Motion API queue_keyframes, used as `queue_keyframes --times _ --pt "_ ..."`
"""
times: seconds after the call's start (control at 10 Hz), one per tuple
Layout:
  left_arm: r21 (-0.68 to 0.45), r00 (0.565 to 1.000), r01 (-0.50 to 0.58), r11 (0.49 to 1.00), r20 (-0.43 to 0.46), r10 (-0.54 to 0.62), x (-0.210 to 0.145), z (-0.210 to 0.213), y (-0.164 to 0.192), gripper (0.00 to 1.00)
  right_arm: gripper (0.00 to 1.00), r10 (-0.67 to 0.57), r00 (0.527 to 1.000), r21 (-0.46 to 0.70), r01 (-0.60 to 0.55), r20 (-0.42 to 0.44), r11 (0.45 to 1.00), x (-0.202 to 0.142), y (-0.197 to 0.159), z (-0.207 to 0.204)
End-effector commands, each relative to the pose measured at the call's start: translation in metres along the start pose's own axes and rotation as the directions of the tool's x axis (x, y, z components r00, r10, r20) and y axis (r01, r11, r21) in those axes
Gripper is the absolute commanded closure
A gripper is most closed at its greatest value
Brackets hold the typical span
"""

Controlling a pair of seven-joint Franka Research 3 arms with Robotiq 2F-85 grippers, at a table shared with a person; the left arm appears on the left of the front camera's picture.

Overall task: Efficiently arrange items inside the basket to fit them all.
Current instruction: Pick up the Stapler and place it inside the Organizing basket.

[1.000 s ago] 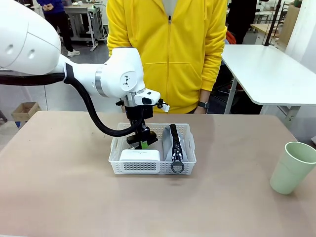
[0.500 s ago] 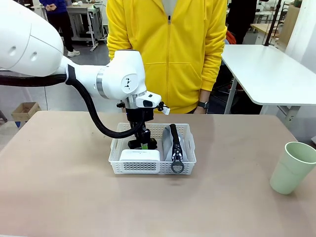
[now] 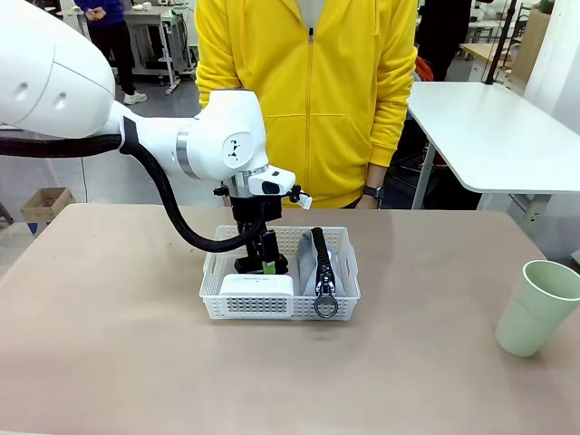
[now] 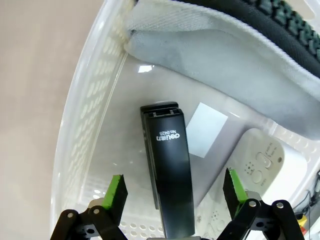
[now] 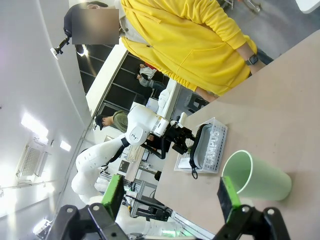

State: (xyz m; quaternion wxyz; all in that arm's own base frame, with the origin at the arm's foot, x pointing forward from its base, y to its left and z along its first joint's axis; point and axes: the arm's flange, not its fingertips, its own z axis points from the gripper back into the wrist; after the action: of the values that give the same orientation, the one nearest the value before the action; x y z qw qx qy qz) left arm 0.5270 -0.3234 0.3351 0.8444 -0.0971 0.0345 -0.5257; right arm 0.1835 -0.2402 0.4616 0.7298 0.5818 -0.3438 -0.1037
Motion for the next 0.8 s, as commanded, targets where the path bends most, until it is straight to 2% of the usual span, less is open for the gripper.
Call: queue_keyframes --times 0.0,0.2,0.4,0.5,0.6,0.7 --pt "-0.079 0.997 0.042 0.996 0.067 -0.037 -0.014 0.034 -0.009 0.0 0.0 0.027 1.0 0.018 -0.027 0.015 0.999 0.002 0.001 0.0" --pt "-0.14 0.989 0.035 0.99 0.148 -0.014 -0.052 0.098 -0.029 0.0 0.0 0.027 1.0 0.018 -0.027 0.015 0.999 0.002 0.001 0.0" --pt "-0.235 0.955 0.051 0.971 0.296 0.021 -0.119 0.151 -0.043 0.0 0.0 0.027 1.0 0.018 -0.027 0.015 0.999 0.002 0.001 0.0" --pt "-0.321 0.924 0.095 0.942 0.381 0.037 -0.168 0.169 -0.047 0.0 0.0 0.027 1.0 0.018 -0.027 0.015 0.999 0.002 0.001 0.0" --pt "-0.364 0.868 0.102 0.926 0.487 0.096 -0.218 0.176 -0.046 0.0 0.0 0.027 1.0 0.018 -0.027 0.015 0.999 0.002 0.001 0.0" --pt "-0.391 0.786 0.108 0.914 0.596 0.162 -0.27 0.174 -0.044 0.0 0.0 0.027 1.0 0.018 -0.027 0.015 0.999 0.002 0.001 0.0"
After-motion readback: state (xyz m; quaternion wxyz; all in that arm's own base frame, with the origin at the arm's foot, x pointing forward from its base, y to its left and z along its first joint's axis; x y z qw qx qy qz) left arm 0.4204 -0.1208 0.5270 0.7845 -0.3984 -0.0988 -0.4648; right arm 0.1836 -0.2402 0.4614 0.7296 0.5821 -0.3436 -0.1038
